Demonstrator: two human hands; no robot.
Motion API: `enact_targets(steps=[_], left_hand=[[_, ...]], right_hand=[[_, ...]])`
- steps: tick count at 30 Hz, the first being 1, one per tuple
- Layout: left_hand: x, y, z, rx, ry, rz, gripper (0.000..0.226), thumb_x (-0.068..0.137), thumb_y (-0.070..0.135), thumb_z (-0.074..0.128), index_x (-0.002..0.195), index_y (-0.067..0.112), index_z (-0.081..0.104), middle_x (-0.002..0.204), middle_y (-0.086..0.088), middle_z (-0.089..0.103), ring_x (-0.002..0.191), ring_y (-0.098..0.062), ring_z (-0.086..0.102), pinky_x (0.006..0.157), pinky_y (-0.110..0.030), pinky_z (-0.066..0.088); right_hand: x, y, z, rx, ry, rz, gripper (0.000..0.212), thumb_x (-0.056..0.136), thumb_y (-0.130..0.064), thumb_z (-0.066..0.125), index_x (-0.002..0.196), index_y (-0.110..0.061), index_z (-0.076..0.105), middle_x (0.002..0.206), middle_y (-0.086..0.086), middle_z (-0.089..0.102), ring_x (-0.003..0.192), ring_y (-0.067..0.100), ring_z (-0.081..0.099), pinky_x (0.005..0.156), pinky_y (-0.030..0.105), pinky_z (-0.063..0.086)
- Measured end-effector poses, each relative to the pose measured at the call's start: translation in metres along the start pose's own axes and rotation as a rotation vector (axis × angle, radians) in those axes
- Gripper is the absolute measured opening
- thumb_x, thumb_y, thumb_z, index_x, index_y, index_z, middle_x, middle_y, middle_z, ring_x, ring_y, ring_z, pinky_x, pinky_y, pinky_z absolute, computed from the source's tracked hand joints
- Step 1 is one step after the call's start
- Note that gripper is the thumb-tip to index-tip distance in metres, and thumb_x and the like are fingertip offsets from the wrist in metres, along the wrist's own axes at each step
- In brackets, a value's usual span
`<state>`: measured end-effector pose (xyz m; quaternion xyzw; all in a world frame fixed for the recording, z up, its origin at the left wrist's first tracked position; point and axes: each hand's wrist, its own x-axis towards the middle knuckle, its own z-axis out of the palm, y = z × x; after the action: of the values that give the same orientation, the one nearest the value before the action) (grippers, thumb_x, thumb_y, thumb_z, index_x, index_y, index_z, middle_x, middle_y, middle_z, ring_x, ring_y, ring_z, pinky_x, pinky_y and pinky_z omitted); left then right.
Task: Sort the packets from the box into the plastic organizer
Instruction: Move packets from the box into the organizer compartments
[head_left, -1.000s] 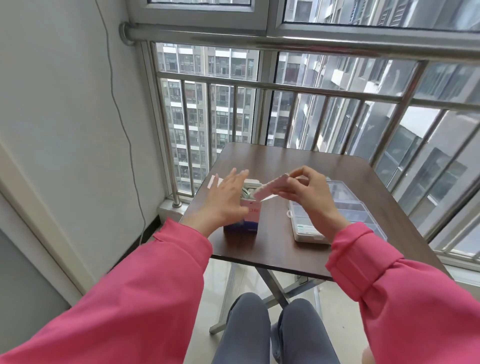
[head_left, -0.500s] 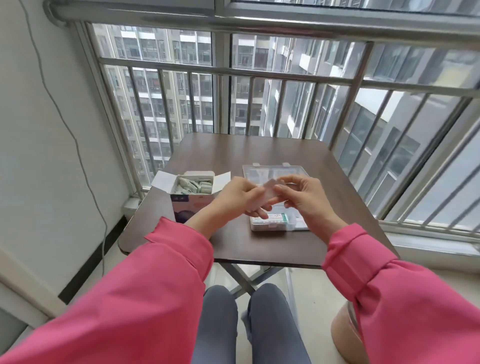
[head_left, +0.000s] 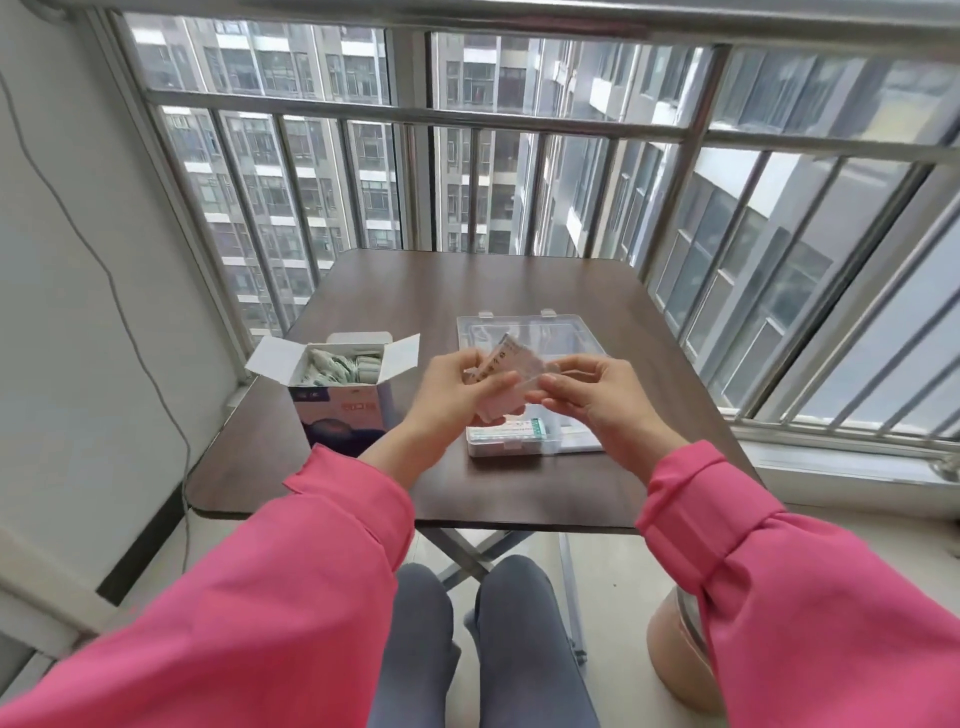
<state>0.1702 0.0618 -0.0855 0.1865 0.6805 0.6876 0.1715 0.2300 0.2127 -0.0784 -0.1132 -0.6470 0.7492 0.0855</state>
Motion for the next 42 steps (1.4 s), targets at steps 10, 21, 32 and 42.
enact_targets(steps=[10, 21, 32, 42], left_hand=[[0.015, -0.01, 0.006, 0.092, 0.093, -0.059, 0.004, 0.1, 0.013, 0.041, 0.098, 0.011, 0.043, 0.08, -0.008, 0.063, 0.049, -0.013, 0.063, 0.049, -0.027, 0.053], [0.025, -0.034, -0.016, 0.726, 0.238, -0.087, 0.024, 0.096, 0.023, 0.047, 0.103, 0.005, 0.059, 0.099, -0.016, 0.064, 0.098, -0.033, 0.056, 0.071, -0.03, 0.034], [0.033, -0.042, -0.033, 0.61, 0.177, -0.121, 0.026, 0.086, 0.019, 0.065, 0.109, 0.007, 0.066, 0.111, -0.013, 0.068, 0.104, -0.026, 0.062, 0.092, -0.032, 0.045], [0.045, -0.049, -0.034, 0.562, 0.187, -0.183, 0.034, 0.084, 0.019, 0.068, 0.116, 0.01, 0.063, 0.114, -0.005, 0.066, 0.104, -0.019, 0.061, 0.09, -0.028, 0.045]], right_hand=[[0.005, -0.002, -0.019, -0.065, 0.095, 0.014, 0.023, 0.084, -0.005, 0.066, 0.071, -0.016, 0.05, 0.067, -0.002, 0.069, 0.057, 0.013, 0.069, 0.044, 0.012, 0.042], [0.033, 0.003, -0.003, -0.025, 0.061, 0.017, 0.022, 0.091, -0.012, 0.059, 0.078, 0.005, 0.061, 0.066, 0.011, 0.064, 0.063, 0.015, 0.065, 0.063, 0.017, 0.054], [0.057, 0.013, 0.013, -0.915, 0.005, -0.154, 0.012, 0.077, 0.004, 0.069, 0.085, -0.003, 0.072, 0.078, 0.006, 0.065, 0.067, 0.007, 0.057, 0.055, 0.002, 0.043], [0.067, 0.023, 0.029, -1.167, -0.078, -0.116, 0.013, 0.076, -0.002, 0.07, 0.086, -0.008, 0.076, 0.089, 0.012, 0.073, 0.088, 0.022, 0.067, 0.078, 0.024, 0.049]])
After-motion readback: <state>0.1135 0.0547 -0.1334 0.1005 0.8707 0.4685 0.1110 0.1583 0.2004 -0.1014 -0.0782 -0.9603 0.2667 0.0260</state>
